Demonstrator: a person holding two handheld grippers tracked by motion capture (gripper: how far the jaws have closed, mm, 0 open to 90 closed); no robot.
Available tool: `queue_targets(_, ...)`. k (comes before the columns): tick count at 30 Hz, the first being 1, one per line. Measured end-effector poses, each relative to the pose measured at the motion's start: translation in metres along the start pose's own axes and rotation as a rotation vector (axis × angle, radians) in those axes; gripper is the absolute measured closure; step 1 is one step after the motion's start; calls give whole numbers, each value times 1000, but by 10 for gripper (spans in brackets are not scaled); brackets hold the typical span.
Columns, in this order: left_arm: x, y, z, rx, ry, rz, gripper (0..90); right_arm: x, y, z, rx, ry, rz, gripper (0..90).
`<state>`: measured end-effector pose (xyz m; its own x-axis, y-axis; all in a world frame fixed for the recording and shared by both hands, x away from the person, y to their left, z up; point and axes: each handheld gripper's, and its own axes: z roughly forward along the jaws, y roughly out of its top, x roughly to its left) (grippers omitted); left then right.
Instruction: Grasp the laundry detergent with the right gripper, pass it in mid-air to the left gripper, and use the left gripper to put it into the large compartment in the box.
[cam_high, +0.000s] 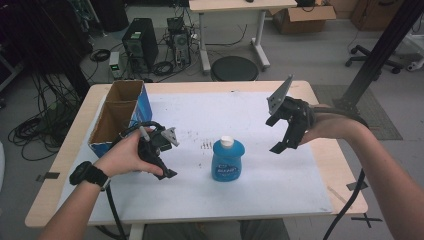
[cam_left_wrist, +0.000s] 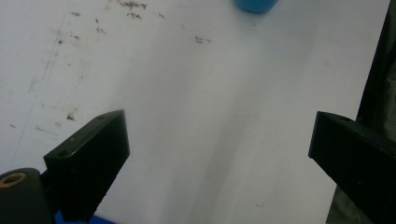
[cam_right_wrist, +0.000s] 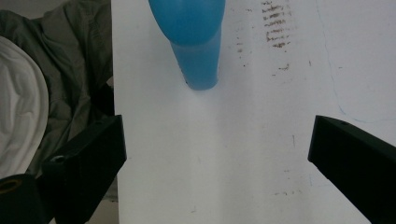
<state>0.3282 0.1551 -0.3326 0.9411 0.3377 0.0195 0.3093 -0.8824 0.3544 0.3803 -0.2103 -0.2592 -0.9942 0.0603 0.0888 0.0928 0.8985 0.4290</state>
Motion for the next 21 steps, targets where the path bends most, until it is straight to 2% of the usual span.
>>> queue_targets(9,0,1,-2,-3,-2,-2,56,-1,-1,-11,-51,-13,-6,37)
queue_targets(15,1,0,-3,-8,-8,-8,55,-4,-5,-19,-127,-25,-9,29)
queue_targets(21,1,-2,-6,-16,-7,-15,54,-5,-8,-17,-179,-27,-22,26)
